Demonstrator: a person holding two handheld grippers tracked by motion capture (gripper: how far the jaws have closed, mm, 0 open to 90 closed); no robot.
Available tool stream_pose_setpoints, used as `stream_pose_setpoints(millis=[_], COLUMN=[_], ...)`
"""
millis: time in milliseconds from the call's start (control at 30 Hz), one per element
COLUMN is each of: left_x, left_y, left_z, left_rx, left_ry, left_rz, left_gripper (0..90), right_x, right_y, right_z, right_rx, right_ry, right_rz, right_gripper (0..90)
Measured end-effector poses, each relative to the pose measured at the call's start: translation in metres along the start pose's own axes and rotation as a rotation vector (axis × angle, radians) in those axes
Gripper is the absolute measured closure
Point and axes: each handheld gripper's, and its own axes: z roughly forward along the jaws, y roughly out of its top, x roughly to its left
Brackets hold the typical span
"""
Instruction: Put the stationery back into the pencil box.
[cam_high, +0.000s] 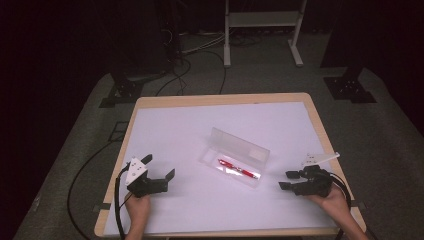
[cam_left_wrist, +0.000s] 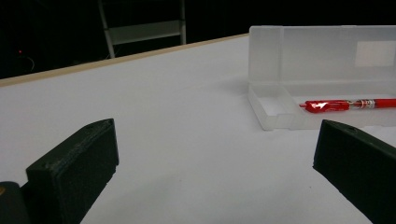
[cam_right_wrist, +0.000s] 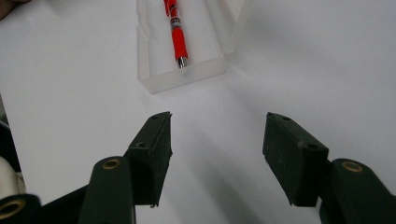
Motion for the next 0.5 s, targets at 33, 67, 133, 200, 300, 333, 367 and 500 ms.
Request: stream_pose_setpoints(millis=[33, 67, 133, 200, 300, 333, 367, 500], left_x=[0.0, 0.0, 0.0, 0.0, -0.001, -0.001, -0.001, 0.0], left_y=[0.0, 0.0, 0.0, 0.0, 0.0, 0.0, 0.0, 0.0], left_z=[0.0, 0.0, 0.0, 0.0, 0.0, 0.0, 0.0, 0.0], left_rx=[0.0, 0.0, 0.0, 0.0, 0.002, 0.004, 0.004, 0.001], left_ry=[0.0, 0.0, 0.0, 0.0, 0.001, 0.001, 0.001, 0.002], left_rz=[0.001, 0.001, 0.0, 0.0, 0.006, 0.009, 0.011, 0.0], left_gripper=[0.0, 0.0, 0.0, 0.0, 0.0, 0.0, 0.0, 0.0], right_x=[-0.001, 0.0, -0.001, -0.001, -0.002, -0.002, -0.002, -0.003], right_y=[-0.001, -0.002, -0.004, -0.006, -0.008, -0.009, -0.01, -0.014], right_z=[0.0, -0.001, -0.002, -0.003, -0.004, -0.004, -0.005, -0.006], right_rx=[0.001, 0.003, 0.003, 0.004, 0.001, 0.0, 0.001, -0.003], right_ry=[0.001, 0.001, 0.0, 0.0, -0.001, -0.003, -0.002, -0.007], right_rz=[0.0, 0.007, 0.008, 0.011, 0.014, 0.015, 0.02, 0.028], right_gripper=[41.0, 41.0, 40.9, 40.9, 40.2, 40.2, 40.1, 39.3])
